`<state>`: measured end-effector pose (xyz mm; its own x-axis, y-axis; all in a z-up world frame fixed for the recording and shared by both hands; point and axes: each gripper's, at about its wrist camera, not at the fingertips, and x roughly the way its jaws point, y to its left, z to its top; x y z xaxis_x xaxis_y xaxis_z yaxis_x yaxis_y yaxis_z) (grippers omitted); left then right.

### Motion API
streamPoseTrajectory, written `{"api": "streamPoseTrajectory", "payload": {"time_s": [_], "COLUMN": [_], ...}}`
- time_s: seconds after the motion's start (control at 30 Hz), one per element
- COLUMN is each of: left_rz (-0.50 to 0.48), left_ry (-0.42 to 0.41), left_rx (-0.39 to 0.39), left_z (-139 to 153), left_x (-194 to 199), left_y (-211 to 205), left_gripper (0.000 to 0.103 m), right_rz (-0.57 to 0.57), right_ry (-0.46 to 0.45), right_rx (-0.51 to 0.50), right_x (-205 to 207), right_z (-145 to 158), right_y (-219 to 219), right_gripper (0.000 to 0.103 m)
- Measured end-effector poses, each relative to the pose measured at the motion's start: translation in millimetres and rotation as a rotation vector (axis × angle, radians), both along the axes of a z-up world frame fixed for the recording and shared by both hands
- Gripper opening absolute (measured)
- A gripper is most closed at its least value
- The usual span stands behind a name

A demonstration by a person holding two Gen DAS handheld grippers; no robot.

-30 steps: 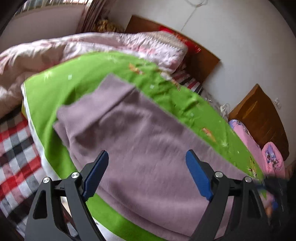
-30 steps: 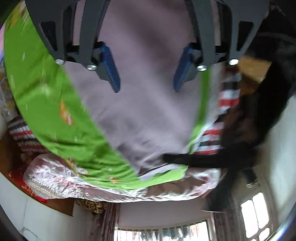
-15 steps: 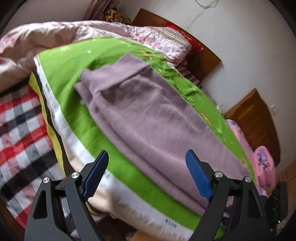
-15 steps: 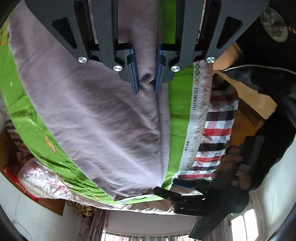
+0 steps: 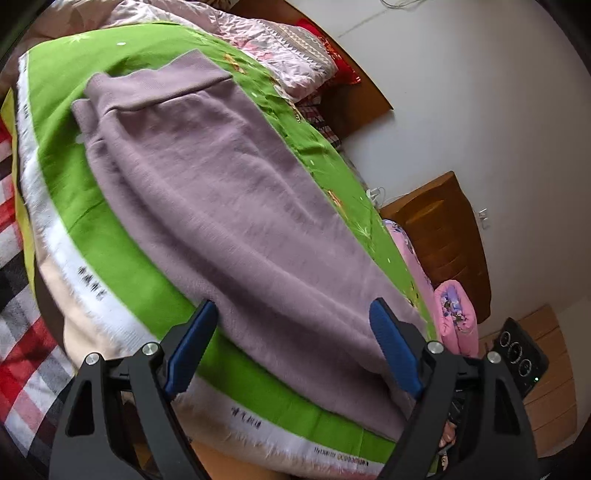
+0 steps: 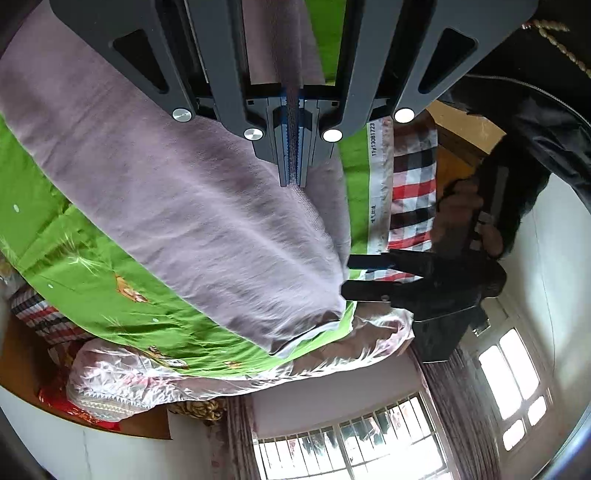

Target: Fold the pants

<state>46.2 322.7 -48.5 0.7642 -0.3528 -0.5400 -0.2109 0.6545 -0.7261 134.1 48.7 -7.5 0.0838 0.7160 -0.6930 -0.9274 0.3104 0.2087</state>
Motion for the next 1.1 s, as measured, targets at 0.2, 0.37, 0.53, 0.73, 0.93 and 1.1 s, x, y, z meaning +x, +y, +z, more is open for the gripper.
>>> {"api": "streamPoseTrajectory", "payload": {"time_s": [0.2,0.37,0.53,0.73,0.93,1.1], "left_rz": [0.037,0.066,0.069,0.087,0.097,0.1], "left_ry": [0.017,0.058,0.053,0.097,0.105,0.095], "left_rx": [-0.062,0.015,0.083,0.111,0.126,0.13], "left_z": [-7.2,-3.2,4.4,0.8,1.4,-9.1], "left_x": [14.8,5.2,-7.5,-10.2,-11.0,-10.8], "left_y": [11.9,12.5,9.1,9.1,7.9,9.7], "left_gripper": [0.049,0.019,0.005,0.005,0.005,0.009], "right_rz": [0.014,0.035,0.057,0.074,0.08,0.076], "right_ry": [-0.011,-0.044,-0.06,-0.07,-0.077,-0.085], "right_rx": [0.006,-0.012,-0.024,-0.094,-0.092,-0.112], "right_x": [-8.0,-18.1,-27.4,-39.6,-44.0,-41.4], "right_z": [-1.3,-3.0,-5.2,-28.5,-26.9,-37.1], "right_y": [-0.8,2.0,3.6,13.2,12.1,14.2], "right_gripper": [0.004,0.004,0.004,0.004,0.004,0.012]}}
